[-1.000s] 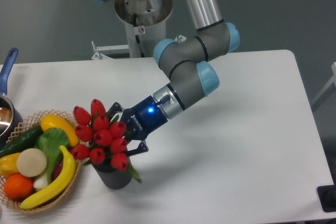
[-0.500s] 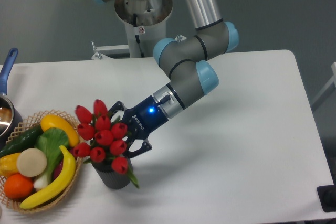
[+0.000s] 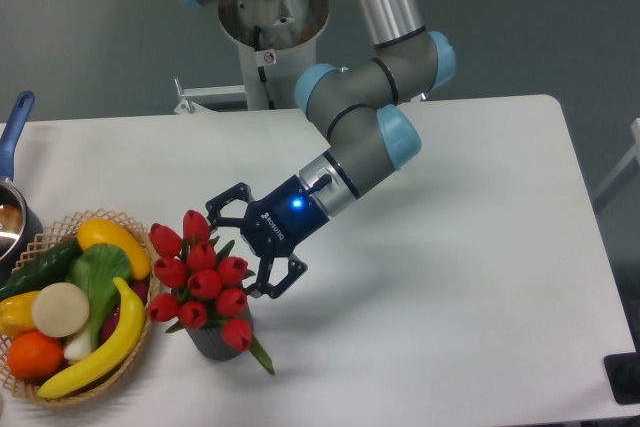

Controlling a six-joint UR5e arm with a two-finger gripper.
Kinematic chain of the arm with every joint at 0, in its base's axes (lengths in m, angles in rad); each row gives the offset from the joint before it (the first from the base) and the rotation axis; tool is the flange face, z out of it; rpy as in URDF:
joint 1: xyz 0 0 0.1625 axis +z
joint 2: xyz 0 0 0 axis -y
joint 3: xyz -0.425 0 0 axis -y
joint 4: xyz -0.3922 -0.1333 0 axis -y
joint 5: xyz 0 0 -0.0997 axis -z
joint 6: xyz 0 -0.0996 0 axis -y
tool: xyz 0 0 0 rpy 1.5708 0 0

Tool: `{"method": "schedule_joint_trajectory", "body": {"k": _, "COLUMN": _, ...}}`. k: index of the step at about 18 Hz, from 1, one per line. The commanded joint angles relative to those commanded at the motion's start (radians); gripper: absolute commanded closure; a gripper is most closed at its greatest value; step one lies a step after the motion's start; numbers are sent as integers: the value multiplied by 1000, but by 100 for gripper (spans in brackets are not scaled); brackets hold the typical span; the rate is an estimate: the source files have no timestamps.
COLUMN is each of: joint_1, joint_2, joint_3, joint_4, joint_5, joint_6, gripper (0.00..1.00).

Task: Insert the flowers into the vase

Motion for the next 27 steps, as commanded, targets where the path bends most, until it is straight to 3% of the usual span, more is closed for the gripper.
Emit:
{"method": "schedule_joint_trajectory", "body": {"k": 5, "joint_1": 64, "joint_2": 25, "joint_3": -5, "joint_4": 2, "joint_5": -2, "joint_6": 5, "gripper": 0}}
{"method": "schedule_joint_trajectory", "body": {"k": 10, "joint_1": 207, "joint_2": 64, "joint_3": 12, "joint_4": -2, "joint_5": 8, "joint_6": 8, "gripper": 0}}
{"method": "schedule_joint_trajectory", "body": {"k": 14, "joint_1": 276, "joint_2": 57, "joint_3": 96, "joint_4": 0, "joint_5": 275, "joint_6": 14, "gripper": 0}}
{"method": "schedule_joint_trajectory", "body": {"k": 18, "joint_1": 287, "joint_2": 45, "joint_3": 166, "joint_4": -2, "joint_5": 564, "joint_6": 52, "gripper": 0}}
{"method": "schedule_joint_trajectory", "body": {"k": 20, "joint_1": 278, "joint_2": 46, "joint_3": 143, "joint_4": -3, "joint_5": 708, "joint_6": 144, "gripper": 0}}
{"method": "schedule_joint_trajectory", "body": {"k": 23, "joint_1": 229, "joint_2": 52, "joint_3": 120, "joint_4": -6, "joint_5": 950, "joint_6": 150, "gripper": 0}}
{"method": "schedule_joint_trajectory", "body": {"k": 27, "joint_1": 199, "joint_2": 77, "joint_3": 60, "joint_4": -40, "joint_5": 1098, "joint_6": 152, "gripper": 0}}
